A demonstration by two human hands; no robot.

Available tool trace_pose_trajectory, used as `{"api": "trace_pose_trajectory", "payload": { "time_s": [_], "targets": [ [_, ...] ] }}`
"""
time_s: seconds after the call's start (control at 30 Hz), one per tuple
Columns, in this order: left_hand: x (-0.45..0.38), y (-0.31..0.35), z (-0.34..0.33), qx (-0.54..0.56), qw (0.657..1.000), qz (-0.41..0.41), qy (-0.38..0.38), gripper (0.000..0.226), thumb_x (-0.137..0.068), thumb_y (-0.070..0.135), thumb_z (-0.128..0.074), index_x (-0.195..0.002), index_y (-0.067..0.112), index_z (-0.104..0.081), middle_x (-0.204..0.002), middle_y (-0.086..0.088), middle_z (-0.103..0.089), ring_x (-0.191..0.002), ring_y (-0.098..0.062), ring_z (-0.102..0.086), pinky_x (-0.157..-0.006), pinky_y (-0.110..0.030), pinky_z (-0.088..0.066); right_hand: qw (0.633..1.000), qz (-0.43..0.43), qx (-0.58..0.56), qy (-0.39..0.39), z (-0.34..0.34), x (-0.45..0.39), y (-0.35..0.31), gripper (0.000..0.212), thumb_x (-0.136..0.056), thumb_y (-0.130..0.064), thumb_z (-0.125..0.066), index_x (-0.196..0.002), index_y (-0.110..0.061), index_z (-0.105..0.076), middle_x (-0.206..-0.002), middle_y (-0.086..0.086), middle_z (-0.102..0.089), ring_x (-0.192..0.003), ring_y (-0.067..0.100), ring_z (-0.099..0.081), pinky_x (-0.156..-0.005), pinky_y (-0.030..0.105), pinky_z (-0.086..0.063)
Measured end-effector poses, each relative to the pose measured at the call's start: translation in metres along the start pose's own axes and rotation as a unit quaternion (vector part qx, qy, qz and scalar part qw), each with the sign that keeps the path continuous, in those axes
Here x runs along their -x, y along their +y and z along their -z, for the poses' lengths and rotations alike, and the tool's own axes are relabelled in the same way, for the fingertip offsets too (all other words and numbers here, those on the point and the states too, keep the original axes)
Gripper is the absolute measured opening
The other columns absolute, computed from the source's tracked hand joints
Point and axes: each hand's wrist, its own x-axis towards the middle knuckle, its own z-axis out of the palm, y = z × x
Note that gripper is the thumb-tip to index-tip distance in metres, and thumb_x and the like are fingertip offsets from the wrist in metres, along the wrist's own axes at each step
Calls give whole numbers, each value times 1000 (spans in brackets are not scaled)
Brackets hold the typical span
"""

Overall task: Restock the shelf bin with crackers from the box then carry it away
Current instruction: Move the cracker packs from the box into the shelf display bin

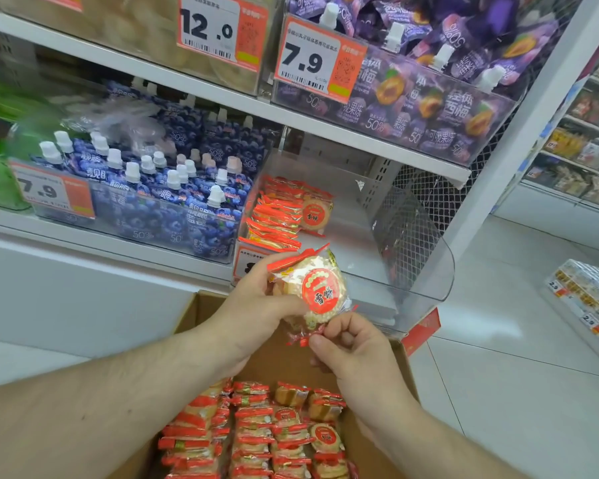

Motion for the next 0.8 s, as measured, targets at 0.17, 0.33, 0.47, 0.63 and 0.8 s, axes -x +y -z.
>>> {"api": "trace_pose_trajectory", "payload": {
  "time_s": [0.17, 0.33, 0.47, 0.63, 0.8],
  "targets": [
    [-3, 1, 3, -23, 1000, -6, 21, 59, -79, -6, -73, -121, 32, -57, -110, -4, -71, -101, -19, -69, -85, -35, -56, 983, -22, 157, -93, 5, -2, -8, 32, -62, -26, -78, -65, -24, -46, -63, 1, -52, -61, 18, -43, -61, 34, -40],
    [-2, 15, 11, -62, 997, 26, -28, 60, -80, -11, -68, -117, 35, -59, -113, -10, -68, -99, -23, -69, -82, -37, -58, 981, 40, 190, 27, 30, -23, -29, 46, -46, -46, -76, -68, -23, -44, -78, 2, -61, -64, 15, -46, -64, 34, -39],
    [-1, 22, 9, -97, 989, 26, -110, 69, -76, -4, -75, -120, 46, -57, -117, -18, -64, -102, -36, -66, -90, -53, -54, 984, 34, 157, -77, 31, -26, -36, 65, -62, -28, -86, -117, -22, -51, -110, 7, -66, -69, 20, -55, -65, 32, -52],
    [-5, 29, 4, -246, 961, -67, -111, 78, -79, 13, -77, -126, 63, -40, -103, 1, -56, -91, -17, -60, -82, -30, -52, 987, 24, 107, -121, 36, -30, -53, 39, -73, 9, -74, -107, -5, -61, -93, 8, -74, -81, 20, -72, -65, 29, -59],
    [-31, 44, 24, -432, 839, -285, 166, 45, -81, 19, -72, -122, 27, -55, -112, 14, -45, -112, -7, -47, -96, -24, -38, 996, 36, 68, 37, 62, -106, -79, 29, -75, 1, -76, -100, -9, -64, -88, 8, -73, -69, 13, -66, -55, 19, -44]
  ]
}}
